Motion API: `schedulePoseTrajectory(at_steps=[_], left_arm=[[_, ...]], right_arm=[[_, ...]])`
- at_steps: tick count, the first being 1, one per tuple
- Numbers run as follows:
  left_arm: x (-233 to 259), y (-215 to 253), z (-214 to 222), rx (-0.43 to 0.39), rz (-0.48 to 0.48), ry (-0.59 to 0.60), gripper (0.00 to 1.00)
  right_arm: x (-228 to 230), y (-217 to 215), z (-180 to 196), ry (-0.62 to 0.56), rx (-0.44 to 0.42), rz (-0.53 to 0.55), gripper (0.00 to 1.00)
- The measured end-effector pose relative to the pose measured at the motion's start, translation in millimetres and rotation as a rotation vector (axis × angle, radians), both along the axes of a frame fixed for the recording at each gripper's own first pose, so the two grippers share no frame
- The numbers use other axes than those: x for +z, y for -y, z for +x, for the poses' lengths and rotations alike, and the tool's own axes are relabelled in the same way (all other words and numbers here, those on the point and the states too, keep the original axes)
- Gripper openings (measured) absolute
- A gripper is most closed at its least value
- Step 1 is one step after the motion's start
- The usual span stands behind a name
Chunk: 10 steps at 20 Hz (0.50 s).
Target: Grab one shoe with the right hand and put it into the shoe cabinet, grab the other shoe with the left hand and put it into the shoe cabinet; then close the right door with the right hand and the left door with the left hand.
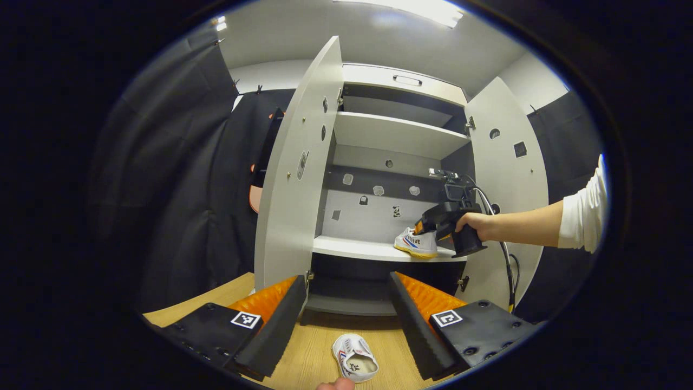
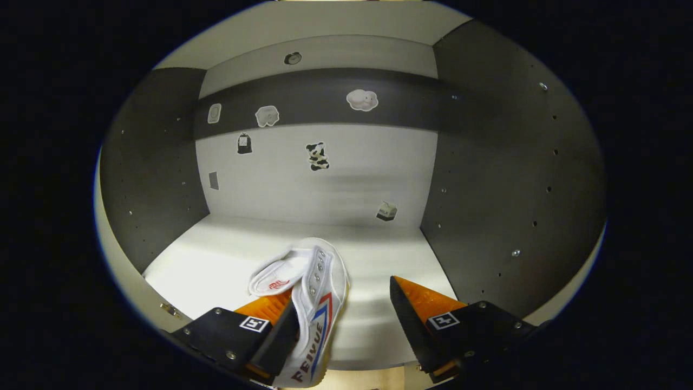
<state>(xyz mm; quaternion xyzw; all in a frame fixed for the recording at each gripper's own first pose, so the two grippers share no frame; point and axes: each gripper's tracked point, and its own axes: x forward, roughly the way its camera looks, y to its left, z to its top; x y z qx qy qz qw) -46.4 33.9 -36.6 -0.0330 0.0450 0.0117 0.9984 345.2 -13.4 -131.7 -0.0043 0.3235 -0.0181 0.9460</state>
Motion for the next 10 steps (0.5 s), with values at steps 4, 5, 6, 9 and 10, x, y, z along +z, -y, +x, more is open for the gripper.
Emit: schedulePoseTrajectory(at_steps=[4, 5, 6, 9, 10], left_arm=[[-2, 2, -2, -0.001, 0.003, -0.003, 0.99], [-2, 3, -1, -0.003, 0.003, -0.004, 0.99], [-2, 3, -1, -0.006, 0.003, -0.005, 0.99], [-3, 5, 1, -0.011, 0.017, -0.012, 0.99], [-4, 4, 1, -0.012, 0.020, -0.011, 0.99]], right_arm=[[27, -12, -21, 0.037, 0.051, -0.005, 0.92], [38, -19, -25, 0.062, 0.068, 0.008, 0.92], [50, -28, -33, 0.091, 0.091, 0.020, 0.92], [89, -48, -58, 0.188, 0.151, 0.011, 0.92], [101, -55, -69, 0.223, 0.166, 0.014, 0.92]])
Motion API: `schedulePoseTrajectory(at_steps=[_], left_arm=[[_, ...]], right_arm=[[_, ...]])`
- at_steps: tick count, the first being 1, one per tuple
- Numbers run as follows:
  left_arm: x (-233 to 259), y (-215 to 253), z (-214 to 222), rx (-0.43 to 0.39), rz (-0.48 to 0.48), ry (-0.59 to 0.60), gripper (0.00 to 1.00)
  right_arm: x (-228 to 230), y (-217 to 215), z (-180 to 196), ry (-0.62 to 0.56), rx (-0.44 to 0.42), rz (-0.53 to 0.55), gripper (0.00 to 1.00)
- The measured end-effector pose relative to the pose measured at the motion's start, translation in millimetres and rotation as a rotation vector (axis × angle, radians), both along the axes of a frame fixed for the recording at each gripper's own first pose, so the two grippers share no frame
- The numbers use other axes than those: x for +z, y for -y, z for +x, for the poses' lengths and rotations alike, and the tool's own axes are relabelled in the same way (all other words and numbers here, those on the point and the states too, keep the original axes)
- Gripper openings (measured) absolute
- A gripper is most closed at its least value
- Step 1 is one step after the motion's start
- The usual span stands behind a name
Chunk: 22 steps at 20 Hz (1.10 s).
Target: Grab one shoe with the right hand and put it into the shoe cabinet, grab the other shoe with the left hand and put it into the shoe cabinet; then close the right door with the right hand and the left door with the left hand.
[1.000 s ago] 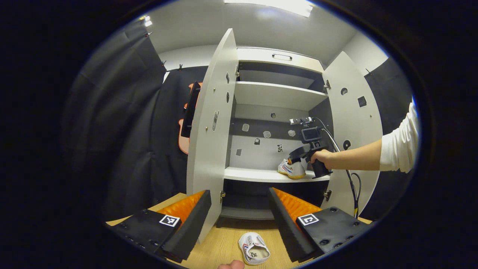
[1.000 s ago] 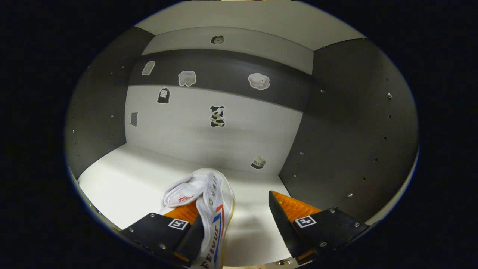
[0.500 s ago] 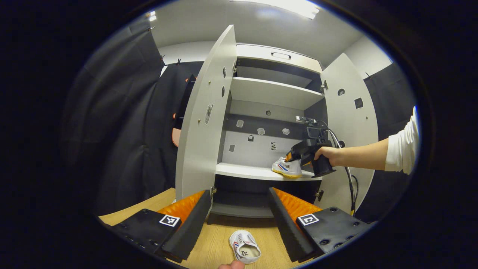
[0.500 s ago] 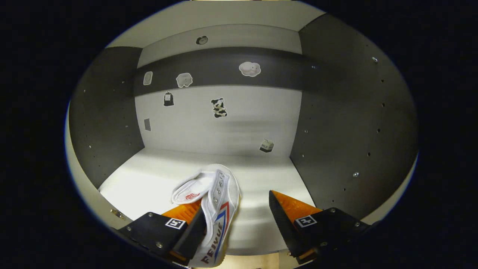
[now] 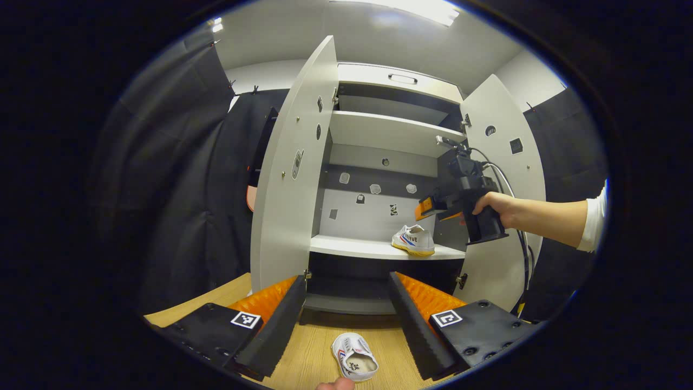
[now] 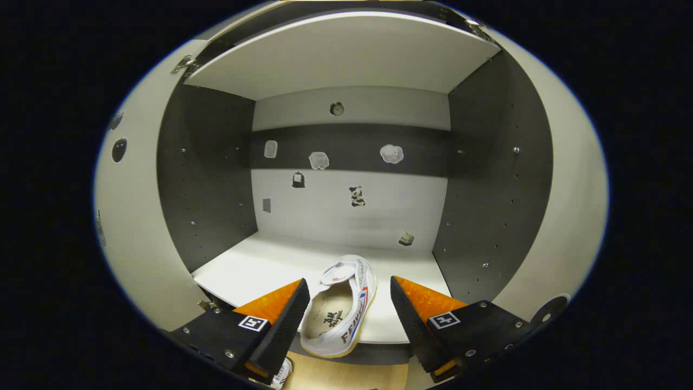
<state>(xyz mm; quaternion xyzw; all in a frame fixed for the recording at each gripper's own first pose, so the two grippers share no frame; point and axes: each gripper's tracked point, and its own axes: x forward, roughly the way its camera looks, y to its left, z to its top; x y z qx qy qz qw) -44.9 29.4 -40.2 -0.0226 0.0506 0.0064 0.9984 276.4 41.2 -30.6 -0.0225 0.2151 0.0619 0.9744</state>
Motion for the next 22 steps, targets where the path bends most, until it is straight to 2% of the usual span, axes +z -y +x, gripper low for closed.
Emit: schedulePoseTrajectory(at_steps=[4, 7, 10, 15, 18, 20, 22], left_arm=[[-3, 3, 3, -0.006, 0.002, -0.009, 0.99], [-8, 7, 6, -0.013, 0.001, -0.023, 0.99], [-12, 13, 9, -0.027, 0.005, -0.030, 0.99], [-19, 22, 11, -0.042, 0.012, -0.041, 0.99], [-22, 23, 15, -0.031, 0.029, -0.048, 0.99], [-21, 20, 25, -0.030, 0.036, -0.050, 0.99], [-46, 20, 36, -0.065, 0.036, -0.120, 0.99]], right_arm=[[36, -21, -59, 0.096, 0.051, 0.048, 0.93], [49, -16, -103, 0.187, 0.052, 0.029, 0.93], [43, -12, -156, 0.235, 0.014, 0.041, 0.93], [16, -12, -234, 0.248, -0.009, 0.031, 0.93], [9, -9, -262, 0.265, -0.034, 0.062, 0.93], [10, 4, -271, 0.305, -0.056, 0.017, 0.93], [14, 8, -280, 0.342, -0.060, -0.009, 0.93]])
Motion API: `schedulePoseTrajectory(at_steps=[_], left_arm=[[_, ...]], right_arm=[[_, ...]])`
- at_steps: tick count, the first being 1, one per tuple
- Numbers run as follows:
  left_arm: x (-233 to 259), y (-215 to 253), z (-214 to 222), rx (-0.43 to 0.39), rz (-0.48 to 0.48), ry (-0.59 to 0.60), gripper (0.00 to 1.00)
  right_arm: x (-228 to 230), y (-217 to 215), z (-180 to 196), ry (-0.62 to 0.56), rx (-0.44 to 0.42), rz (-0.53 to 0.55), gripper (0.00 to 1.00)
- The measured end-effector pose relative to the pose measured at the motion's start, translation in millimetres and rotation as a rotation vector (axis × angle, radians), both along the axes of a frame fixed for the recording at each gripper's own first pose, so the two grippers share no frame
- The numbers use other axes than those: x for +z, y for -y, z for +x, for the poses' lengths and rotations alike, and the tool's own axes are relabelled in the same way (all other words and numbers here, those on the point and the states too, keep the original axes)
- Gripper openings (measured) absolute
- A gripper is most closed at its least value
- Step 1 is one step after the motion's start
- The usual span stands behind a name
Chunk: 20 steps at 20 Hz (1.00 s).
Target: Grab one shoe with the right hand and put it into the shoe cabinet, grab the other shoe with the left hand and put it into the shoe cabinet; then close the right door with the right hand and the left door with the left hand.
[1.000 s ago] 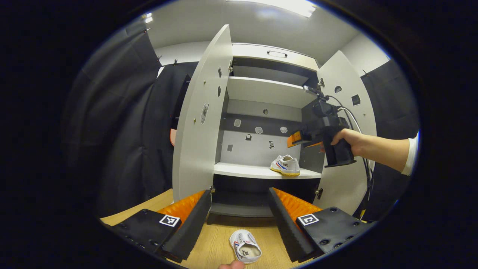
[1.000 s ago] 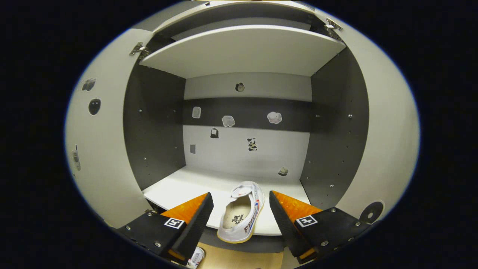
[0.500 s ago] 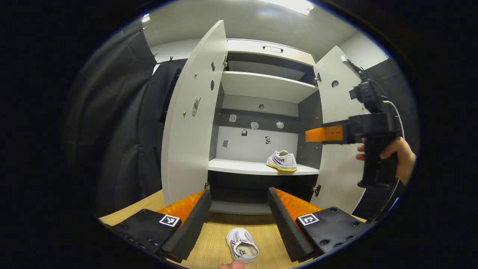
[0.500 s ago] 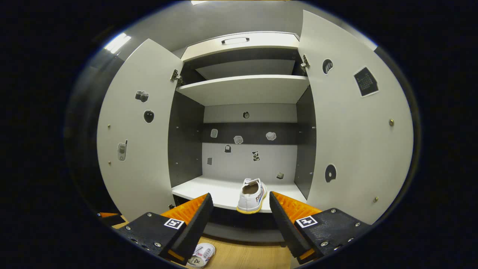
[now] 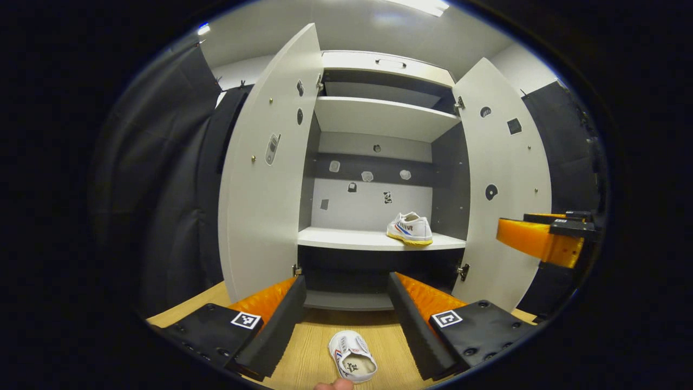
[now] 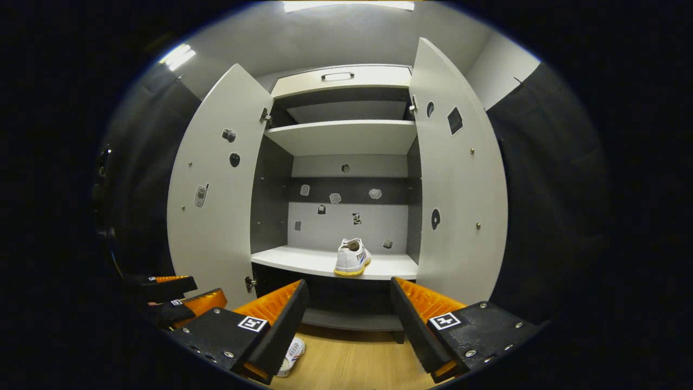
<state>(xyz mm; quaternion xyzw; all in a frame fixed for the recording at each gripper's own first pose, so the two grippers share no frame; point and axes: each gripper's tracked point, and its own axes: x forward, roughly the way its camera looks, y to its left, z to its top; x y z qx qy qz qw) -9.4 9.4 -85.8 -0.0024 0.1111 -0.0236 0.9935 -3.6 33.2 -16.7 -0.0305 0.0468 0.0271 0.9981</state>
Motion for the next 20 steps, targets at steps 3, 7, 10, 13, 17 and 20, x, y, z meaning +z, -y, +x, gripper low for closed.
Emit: schedulePoseTrajectory(at_steps=[3, 7, 10, 13, 17, 20], left_arm=[[-80, 0, -2, -0.057, -0.014, -0.210, 0.99], [-183, -9, -34, -0.071, 0.013, -0.478, 0.99], [-233, -14, -59, -0.062, -0.002, -0.624, 0.99], [-275, -25, -61, -0.021, 0.013, -0.692, 1.00], [-292, -31, -28, -0.010, 0.007, -0.684, 1.00], [-308, -36, 3, 0.000, 0.024, -0.642, 1.00]], right_arm=[[-7, 4, -10, 0.003, -0.008, 0.011, 0.93], [-21, 15, -21, -0.009, -0.032, -0.001, 0.93], [-25, 26, -26, -0.007, -0.056, -0.025, 0.93], [-32, 34, -29, -0.020, -0.078, -0.021, 0.93], [-41, 44, -30, -0.031, -0.117, -0.010, 0.93], [-43, 53, -31, -0.033, -0.149, -0.026, 0.93]])
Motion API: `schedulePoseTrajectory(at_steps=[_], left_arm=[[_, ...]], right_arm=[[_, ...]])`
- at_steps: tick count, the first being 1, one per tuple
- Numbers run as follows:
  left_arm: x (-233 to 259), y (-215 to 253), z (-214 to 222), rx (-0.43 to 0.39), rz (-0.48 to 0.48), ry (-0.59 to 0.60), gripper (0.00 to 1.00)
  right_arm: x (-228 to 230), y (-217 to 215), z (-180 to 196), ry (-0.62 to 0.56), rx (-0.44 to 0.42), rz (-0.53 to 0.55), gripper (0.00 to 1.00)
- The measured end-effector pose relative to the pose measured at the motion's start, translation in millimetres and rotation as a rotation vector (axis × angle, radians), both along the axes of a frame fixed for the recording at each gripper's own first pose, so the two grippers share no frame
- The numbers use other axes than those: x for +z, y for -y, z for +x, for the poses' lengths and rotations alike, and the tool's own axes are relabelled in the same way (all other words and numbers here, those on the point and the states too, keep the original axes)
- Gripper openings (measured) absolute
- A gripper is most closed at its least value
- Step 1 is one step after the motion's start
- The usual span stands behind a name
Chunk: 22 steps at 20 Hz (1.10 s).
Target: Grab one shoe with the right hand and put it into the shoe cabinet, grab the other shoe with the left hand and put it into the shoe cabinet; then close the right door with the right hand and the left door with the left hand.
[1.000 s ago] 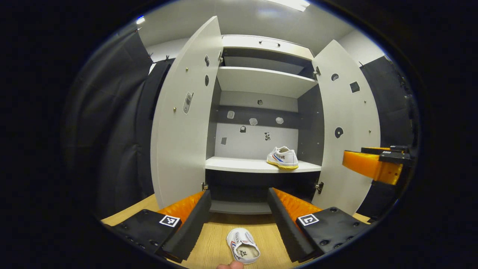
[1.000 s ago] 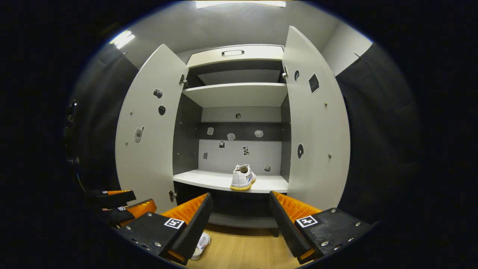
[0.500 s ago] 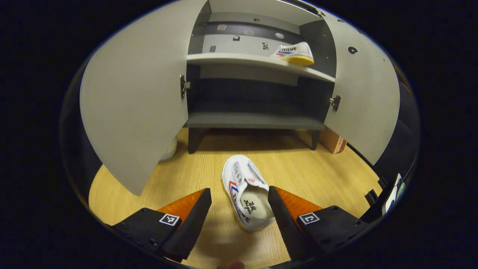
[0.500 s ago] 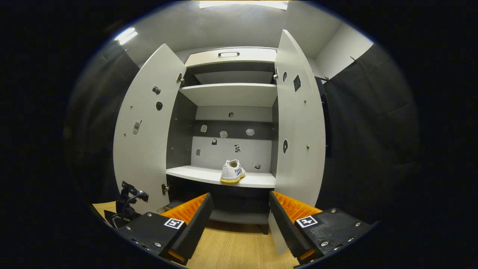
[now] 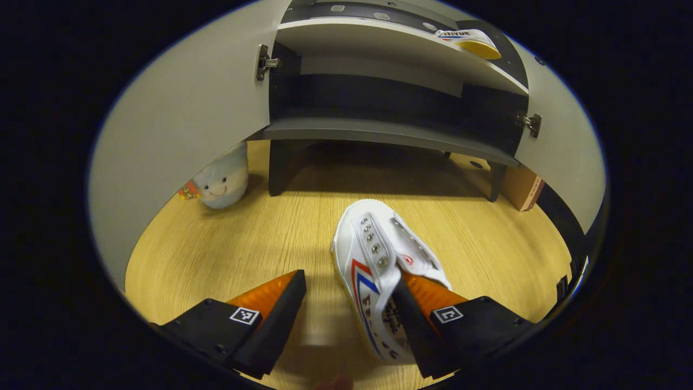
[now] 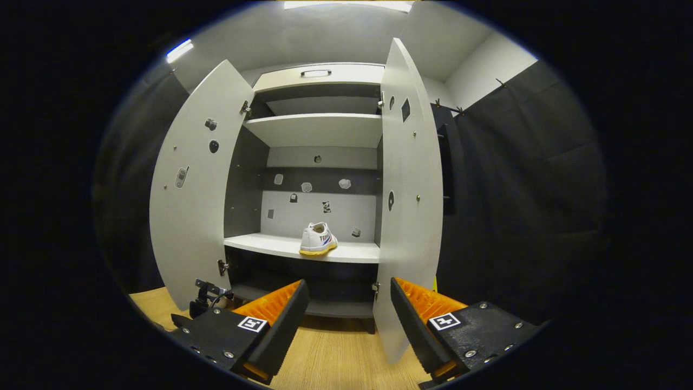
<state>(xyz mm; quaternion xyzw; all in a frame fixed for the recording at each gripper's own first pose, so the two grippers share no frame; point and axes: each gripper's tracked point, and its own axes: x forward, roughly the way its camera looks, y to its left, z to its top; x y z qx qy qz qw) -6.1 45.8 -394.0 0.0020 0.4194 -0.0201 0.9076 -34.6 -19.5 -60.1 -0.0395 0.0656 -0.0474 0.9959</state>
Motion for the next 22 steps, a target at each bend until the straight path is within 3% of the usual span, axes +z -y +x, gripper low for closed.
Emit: schedulePoseTrajectory(at_steps=[10, 12, 13, 14, 16, 17, 19, 22], left_arm=[[-7, 9, 22, -0.016, -0.058, 0.060, 0.97], [-3, 16, 23, -0.041, -0.070, 0.073, 0.81], [-4, 13, 25, -0.040, -0.052, 0.080, 0.67], [-1, 7, 26, -0.033, -0.031, 0.081, 0.61], [2, 1, 25, -0.018, -0.029, 0.089, 0.27], [4, 2, 19, -0.008, -0.038, 0.074, 0.15], [29, 1, 11, -0.005, -0.026, 0.113, 0.10], [101, 13, 6, -0.029, 0.013, 0.241, 0.10]], right_arm=[[-16, -3, 5, -0.032, -0.024, -0.014, 0.93], [-18, -7, 5, -0.037, -0.016, -0.027, 0.93], [-19, -10, 6, -0.039, -0.009, -0.027, 0.93], [-19, -13, 6, -0.039, -0.002, -0.023, 0.93], [-21, -16, 6, -0.040, 0.007, -0.019, 0.93], [-22, -17, 6, -0.041, 0.010, -0.021, 0.93], [-22, -19, 4, -0.041, 0.017, -0.025, 0.93], [-21, -23, 5, -0.038, 0.028, -0.023, 0.93]])
